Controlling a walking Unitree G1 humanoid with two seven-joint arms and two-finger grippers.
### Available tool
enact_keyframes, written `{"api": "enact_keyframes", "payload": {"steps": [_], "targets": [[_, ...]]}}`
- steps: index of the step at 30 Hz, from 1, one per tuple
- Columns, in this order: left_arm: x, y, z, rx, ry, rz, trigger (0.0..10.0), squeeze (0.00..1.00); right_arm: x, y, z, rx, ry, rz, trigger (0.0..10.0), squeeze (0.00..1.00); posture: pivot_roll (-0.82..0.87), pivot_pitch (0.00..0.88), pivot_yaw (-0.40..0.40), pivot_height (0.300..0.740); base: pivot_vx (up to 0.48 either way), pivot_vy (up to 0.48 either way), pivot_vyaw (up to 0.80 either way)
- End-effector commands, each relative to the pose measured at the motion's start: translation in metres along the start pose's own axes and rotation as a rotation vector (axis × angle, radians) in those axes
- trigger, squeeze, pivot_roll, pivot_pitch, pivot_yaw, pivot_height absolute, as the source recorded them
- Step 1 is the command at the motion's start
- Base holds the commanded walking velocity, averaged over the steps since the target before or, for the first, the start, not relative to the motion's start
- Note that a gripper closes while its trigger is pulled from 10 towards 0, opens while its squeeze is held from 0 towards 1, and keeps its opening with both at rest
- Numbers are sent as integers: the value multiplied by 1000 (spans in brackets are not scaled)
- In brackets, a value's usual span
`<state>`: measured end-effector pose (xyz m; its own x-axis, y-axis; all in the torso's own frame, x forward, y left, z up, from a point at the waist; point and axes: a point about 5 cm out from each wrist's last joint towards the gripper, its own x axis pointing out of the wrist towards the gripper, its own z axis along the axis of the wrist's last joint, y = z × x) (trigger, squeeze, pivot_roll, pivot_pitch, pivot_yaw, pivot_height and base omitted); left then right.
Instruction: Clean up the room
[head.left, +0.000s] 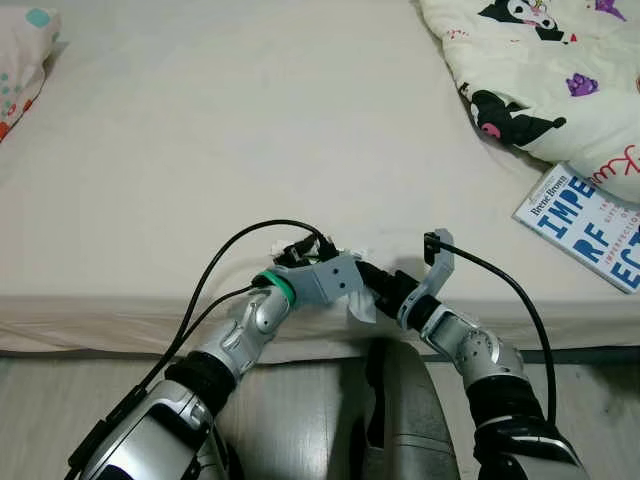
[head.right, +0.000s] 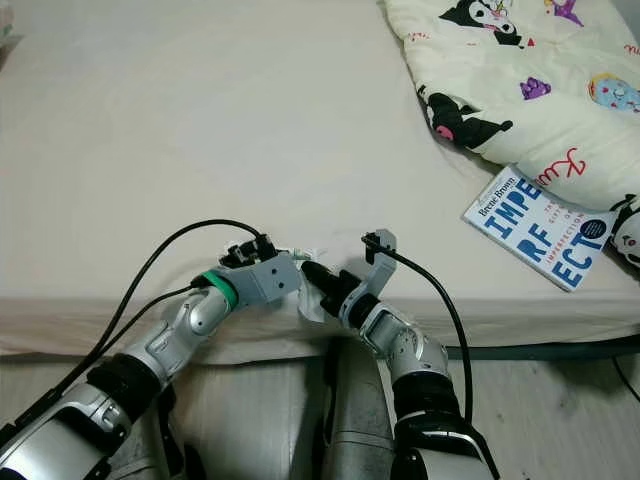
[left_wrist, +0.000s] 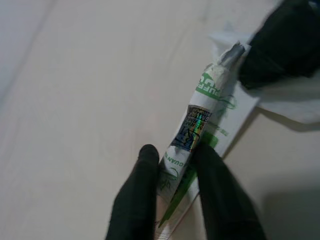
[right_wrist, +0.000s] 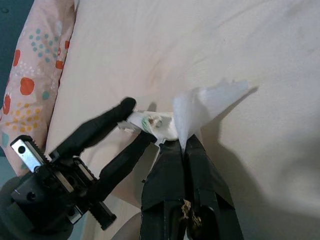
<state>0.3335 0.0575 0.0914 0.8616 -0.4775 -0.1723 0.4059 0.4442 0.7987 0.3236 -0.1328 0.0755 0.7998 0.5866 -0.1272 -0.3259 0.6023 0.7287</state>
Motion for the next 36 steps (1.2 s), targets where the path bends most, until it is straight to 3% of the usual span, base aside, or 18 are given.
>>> {"api": "enact_keyframes", "payload": {"steps": [1,9,13,16,17,18,19,20,21,23,24,25,26,29,30,32,35,36], "targets": [[-7,-27,-14,19,55,-121,0,0,-1,-2,-1,11,-2,-9,0,0,-44,93,-9,481,0,0,0],[-4,-31,-17,30,77,-134,0,0,-3,-4,0,15,-12,-23,0,0,-47,91,-7,481,0,0,0],[-4,-21,-19,-26,85,-48,0,0,-4,-5,-1,18,-15,-30,0,0,-44,90,-6,481,0,0,0],[-4,-21,-19,-26,85,-48,0,0,-4,-5,-1,18,-15,-30,0,0,-44,90,-6,481,0,0,0],[-4,-11,-20,-78,95,26,0,0,-5,-5,0,16,-24,-28,0,0,-45,90,-4,481,0,0,0],[-6,10,-19,-157,89,172,10000,0,-6,-2,4,-16,-58,-1,2353,0,-42,93,0,481,0,0,0],[-6,10,-19,-157,89,172,10000,0,-6,-2,4,-16,-58,-1,2353,0,-42,93,0,481,0,0,0],[-11,31,-19,-212,77,295,10000,0,-9,1,9,-49,-95,16,10000,0,-42,94,1,481,0,0,0],[-11,31,-19,-212,77,295,10000,0,-9,1,9,-49,-95,16,10000,0,-42,94,1,481,0,0,0],[-23,63,-25,-242,74,469,10000,0,-14,2,17,-83,-151,28,10000,0,-41,95,5,481,0,0,0],[-23,63,-25,-242,74,469,10000,0,-14,2,17,-83,-151,28,10000,0,-41,95,5,481,0,0,0],[-29,76,-30,-247,92,538,10000,0,-18,0,20,-95,-168,15,10000,0,-40,93,9,481,0,0,0],[-29,76,-30,-247,92,538,10000,0,-18,0,20,-95,-168,15,10000,0,-40,93,9,481,0,0,0],[-39,100,-38,-269,111,658,10000,0,-27,-3,28,-118,-216,-6,10000,0,-40,98,15,481,0,0,0],[-39,100,-38,-269,111,658,10000,0,-27,-3,28,-118,-216,-6,10000,0,-40,98,15,481,0,0,0],[-41,103,-32,-432,73,663,10000,0,-33,2,41,-209,-307,-30,10000,0,-45,98,23,481,0,0,0],[-40,102,-29,-502,49,646,10000,0,-35,5,45,-246,-340,-37,10000,0,-45,98,23,481,0,0,0],[-40,96,-20,-628,6,594,10000,0,-37,10,51,-333,-379,-72,10000,0,-49,97,25,481,0,0,0]]}}
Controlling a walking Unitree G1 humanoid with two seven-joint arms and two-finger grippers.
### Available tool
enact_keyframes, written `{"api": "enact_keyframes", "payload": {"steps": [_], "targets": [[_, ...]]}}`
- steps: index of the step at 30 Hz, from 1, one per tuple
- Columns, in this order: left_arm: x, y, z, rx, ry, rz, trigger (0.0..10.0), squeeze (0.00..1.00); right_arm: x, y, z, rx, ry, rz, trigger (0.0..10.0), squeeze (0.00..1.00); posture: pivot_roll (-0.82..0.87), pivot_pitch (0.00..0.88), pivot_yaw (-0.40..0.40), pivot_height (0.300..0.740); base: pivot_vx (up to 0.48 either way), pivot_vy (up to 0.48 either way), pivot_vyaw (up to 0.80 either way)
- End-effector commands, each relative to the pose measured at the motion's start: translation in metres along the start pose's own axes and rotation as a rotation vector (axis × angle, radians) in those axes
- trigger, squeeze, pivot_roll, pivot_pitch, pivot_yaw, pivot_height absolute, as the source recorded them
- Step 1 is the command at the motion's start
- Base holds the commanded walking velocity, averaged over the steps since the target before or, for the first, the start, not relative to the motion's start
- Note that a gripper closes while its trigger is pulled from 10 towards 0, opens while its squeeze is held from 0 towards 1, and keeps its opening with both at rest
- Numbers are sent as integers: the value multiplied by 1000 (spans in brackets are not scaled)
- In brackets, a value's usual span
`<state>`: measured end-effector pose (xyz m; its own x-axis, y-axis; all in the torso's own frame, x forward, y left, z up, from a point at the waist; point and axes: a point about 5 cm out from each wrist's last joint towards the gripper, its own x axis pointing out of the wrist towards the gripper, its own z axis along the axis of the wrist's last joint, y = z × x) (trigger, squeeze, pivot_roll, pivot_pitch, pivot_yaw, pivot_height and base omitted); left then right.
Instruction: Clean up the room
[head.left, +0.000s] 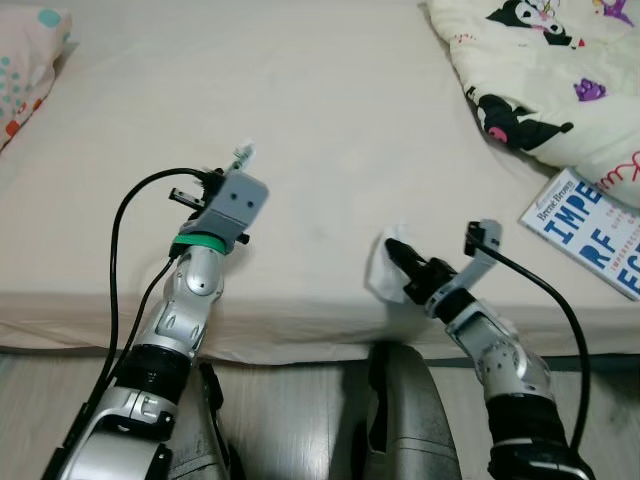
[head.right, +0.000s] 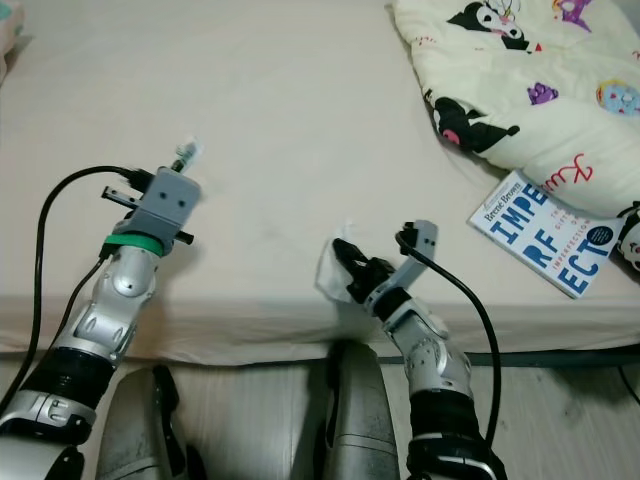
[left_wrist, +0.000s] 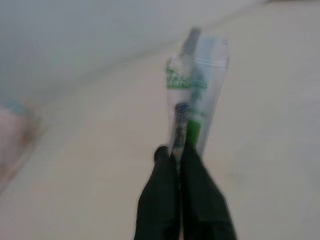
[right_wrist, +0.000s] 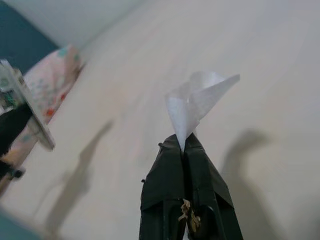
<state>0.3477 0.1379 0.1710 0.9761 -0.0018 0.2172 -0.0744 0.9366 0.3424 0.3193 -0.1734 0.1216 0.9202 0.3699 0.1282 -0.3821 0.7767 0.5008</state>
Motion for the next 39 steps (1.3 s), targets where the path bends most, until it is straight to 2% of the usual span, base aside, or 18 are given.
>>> {"api": "enact_keyframes", "payload": {"steps": [1,2,3,4,5,7,10,11,13,15,18,25,39], "targets": [[-13,-18,0,-209,70,-110,10000,0,-2,3,10,-188,-55,-70,10000,0,-51,95,27,481,0,0,0],[-21,-27,7,-311,73,-171,10000,0,0,9,19,-339,-100,-117,10000,0,-56,92,30,481,0,0,0],[-27,-33,11,-373,71,-210,10000,0,1,14,25,-437,-137,-144,10000,0,-56,92,30,481,0,0,0],[-32,-38,16,-390,52,-237,10000,0,2,18,32,-501,-177,-170,10000,0,-57,87,29,481,0,0,0],[-32,-38,16,-390,52,-237,10000,0,2,18,32,-501,-177,-170,10000,0,-57,87,29,481,0,0,0],[-36,-41,20,-392,28,-251,10000,0,2,22,39,-571,-226,-195,10000,0,-54,82,28,481,0,0,0],[-38,-42,21,-395,24,-252,10000,0,1,24,41,-603,-243,-200,10000,0,-54,82,28,481,0,0,0],[-37,-41,20,-410,34,-232,10000,0,0,23,45,-657,-268,-229,10000,0,-51,73,23,486,0,0,0],[-37,-41,20,-410,34,-232,10000,0,0,23,45,-657,-268,-229,10000,0,-51,73,23,486,0,0,0],[-33,-35,17,-399,42,-190,10000,0,-1,20,48,-717,-283,-273,10000,0,-48,63,16,496,0,0,0],[-32,-25,16,-369,49,-176,10000,0,-2,17,44,-729,-289,-303,10000,0,-48,54,13,511,0,0,0],[-30,-23,14,-356,59,-169,10000,0,-2,17,40,-732,-286,-308,10000,0,-49,48,11,531,0,0,0],[-22,-42,22,-376,49,-202,10000,0,0,14,31,-751,-274,-325,10000,0,-59,42,4,586,0,0,0]]}}
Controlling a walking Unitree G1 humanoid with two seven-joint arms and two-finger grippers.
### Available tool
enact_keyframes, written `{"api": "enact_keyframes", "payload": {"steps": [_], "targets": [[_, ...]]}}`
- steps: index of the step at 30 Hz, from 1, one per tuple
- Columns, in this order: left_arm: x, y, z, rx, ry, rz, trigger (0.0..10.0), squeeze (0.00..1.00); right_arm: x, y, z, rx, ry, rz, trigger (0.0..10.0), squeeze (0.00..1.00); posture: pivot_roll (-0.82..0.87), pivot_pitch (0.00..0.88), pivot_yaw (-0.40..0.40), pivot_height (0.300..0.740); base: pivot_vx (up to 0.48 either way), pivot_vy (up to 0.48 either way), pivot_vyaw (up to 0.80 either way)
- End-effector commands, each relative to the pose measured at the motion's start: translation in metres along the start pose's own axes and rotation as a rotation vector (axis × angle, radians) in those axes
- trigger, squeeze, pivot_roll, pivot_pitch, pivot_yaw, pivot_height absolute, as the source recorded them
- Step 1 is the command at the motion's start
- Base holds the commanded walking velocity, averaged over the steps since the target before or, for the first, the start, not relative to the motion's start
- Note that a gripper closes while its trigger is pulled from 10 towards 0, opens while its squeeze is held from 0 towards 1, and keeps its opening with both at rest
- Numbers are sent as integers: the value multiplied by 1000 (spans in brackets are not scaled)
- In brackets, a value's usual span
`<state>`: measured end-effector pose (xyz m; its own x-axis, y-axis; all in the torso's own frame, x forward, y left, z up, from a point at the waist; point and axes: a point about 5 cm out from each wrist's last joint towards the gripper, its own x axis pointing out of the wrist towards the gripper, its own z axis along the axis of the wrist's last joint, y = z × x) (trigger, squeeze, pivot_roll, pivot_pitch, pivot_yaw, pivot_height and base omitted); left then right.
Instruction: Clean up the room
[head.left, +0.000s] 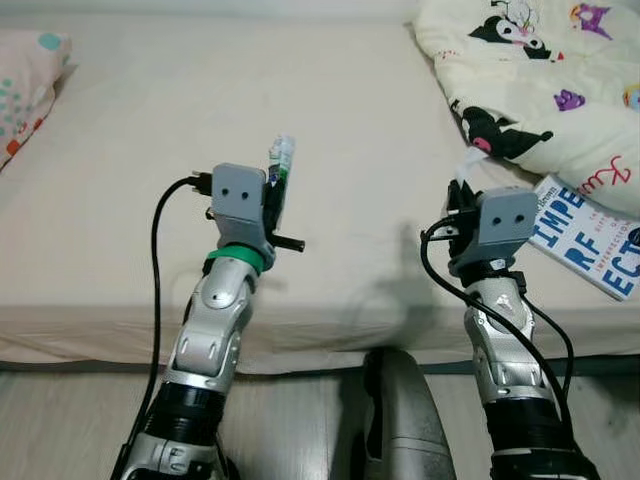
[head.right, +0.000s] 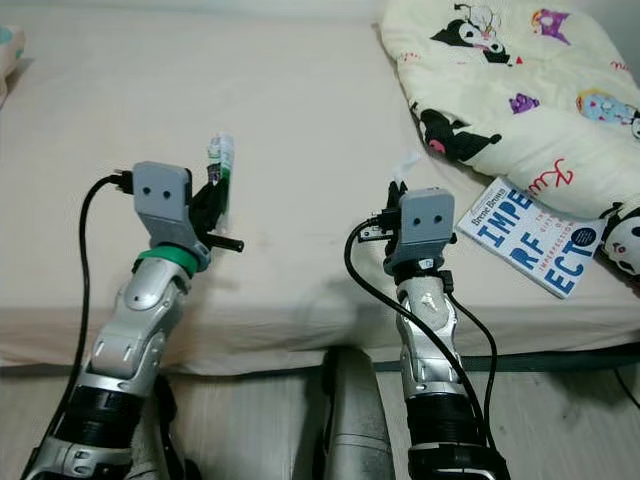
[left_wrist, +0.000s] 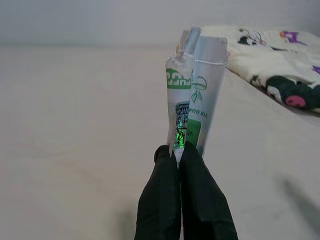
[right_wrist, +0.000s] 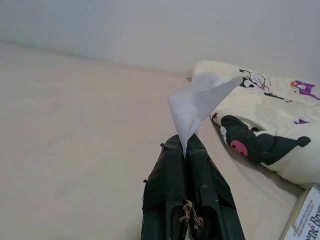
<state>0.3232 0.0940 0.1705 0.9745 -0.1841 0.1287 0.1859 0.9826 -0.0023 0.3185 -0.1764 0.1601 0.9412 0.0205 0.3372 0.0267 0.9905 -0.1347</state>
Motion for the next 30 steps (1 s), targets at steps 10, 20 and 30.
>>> {"api": "enact_keyframes", "payload": {"steps": [10,20,30], "targets": [[4,-8,0,19,-2,-24,10000,0,-5,-1,-8,-10,22,-12,10000,0,-59,42,4,621,0,0,0],[7,-13,0,20,-6,-33,10000,0,-6,-2,-11,-15,30,-13,10000,0,-62,42,3,661,0,0,0],[9,-14,0,21,-10,-39,10000,0,-6,-2,-13,-17,34,-13,10000,0,-62,38,2,696,0,0,0]]}}
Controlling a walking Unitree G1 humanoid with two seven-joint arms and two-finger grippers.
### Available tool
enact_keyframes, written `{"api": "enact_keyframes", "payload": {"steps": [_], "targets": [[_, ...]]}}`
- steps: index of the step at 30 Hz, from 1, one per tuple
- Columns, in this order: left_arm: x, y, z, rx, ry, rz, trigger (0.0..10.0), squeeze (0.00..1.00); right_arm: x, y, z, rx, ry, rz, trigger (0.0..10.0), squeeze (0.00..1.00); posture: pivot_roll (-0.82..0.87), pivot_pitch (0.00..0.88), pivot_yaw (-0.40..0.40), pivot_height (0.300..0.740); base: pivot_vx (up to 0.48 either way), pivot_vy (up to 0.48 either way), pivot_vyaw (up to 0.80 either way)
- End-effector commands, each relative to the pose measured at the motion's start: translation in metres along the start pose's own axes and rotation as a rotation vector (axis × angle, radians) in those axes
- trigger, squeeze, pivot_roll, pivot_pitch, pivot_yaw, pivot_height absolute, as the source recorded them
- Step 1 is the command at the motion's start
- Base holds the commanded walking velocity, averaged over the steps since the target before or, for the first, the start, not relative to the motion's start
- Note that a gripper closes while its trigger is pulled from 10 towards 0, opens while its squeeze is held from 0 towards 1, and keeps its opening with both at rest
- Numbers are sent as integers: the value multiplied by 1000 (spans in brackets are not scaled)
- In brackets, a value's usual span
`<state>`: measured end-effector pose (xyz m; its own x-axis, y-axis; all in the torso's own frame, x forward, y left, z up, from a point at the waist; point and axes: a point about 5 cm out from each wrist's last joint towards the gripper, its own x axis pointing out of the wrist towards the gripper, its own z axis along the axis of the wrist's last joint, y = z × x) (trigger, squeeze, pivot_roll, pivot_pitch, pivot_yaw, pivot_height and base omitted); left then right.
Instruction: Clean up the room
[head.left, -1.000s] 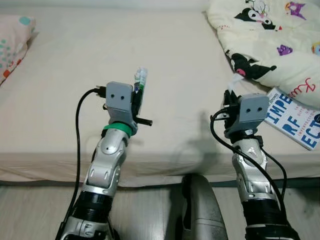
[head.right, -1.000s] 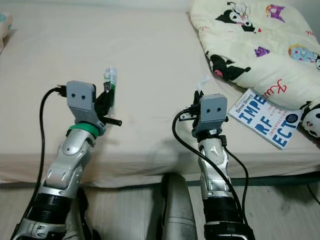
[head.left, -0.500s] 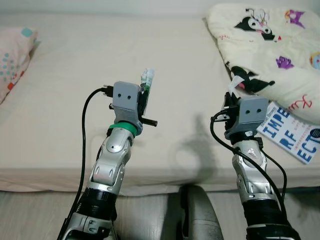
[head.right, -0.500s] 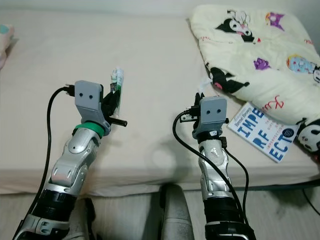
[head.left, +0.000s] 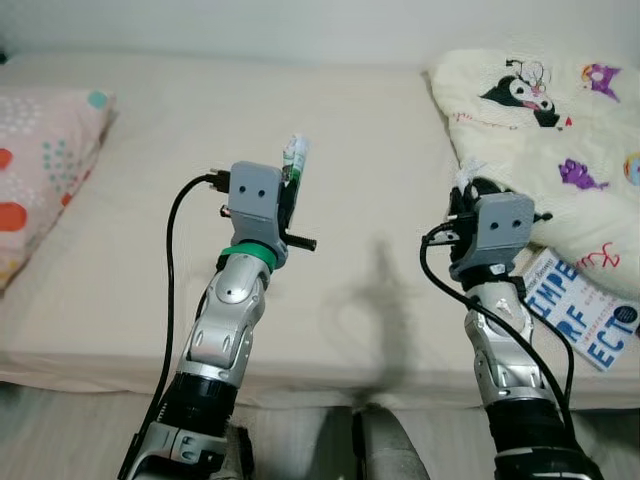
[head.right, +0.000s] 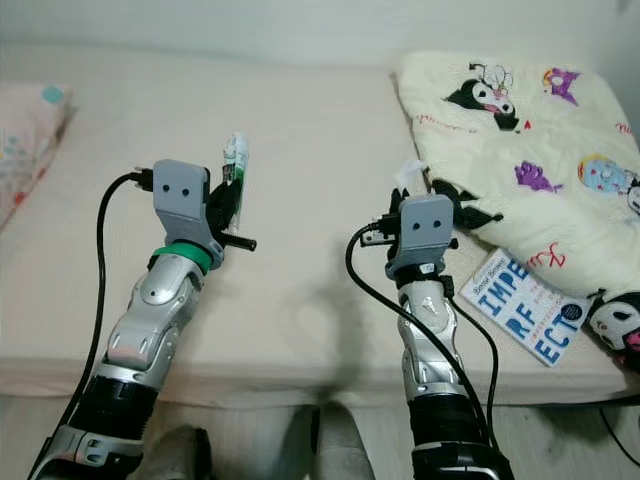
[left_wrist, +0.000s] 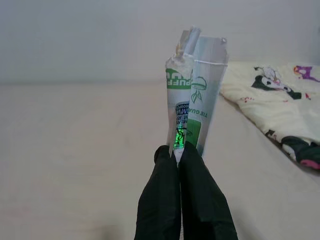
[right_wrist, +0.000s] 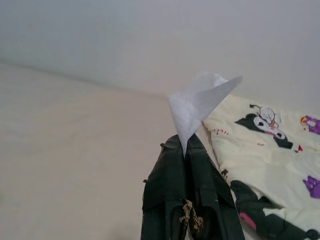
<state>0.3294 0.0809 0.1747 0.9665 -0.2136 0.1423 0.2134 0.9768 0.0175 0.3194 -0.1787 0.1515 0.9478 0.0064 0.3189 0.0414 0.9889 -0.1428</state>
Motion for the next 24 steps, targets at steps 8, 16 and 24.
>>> {"api": "enact_keyframes", "payload": {"steps": [8,16,24], "targets": [[2,-4,-3,4,1,-14,10000,0,-3,-1,-7,-8,18,0,10000,0,-63,32,-1,721,0,0,0],[-6,-1,-22,-3,81,-37,10000,0,-10,9,-19,27,84,17,10000,0,-60,32,-1,740,0,0,0],[-23,6,-46,27,160,-36,10000,0,-32,28,-42,116,187,40,10000,0,-52,31,-2,740,0,0,0]]}}
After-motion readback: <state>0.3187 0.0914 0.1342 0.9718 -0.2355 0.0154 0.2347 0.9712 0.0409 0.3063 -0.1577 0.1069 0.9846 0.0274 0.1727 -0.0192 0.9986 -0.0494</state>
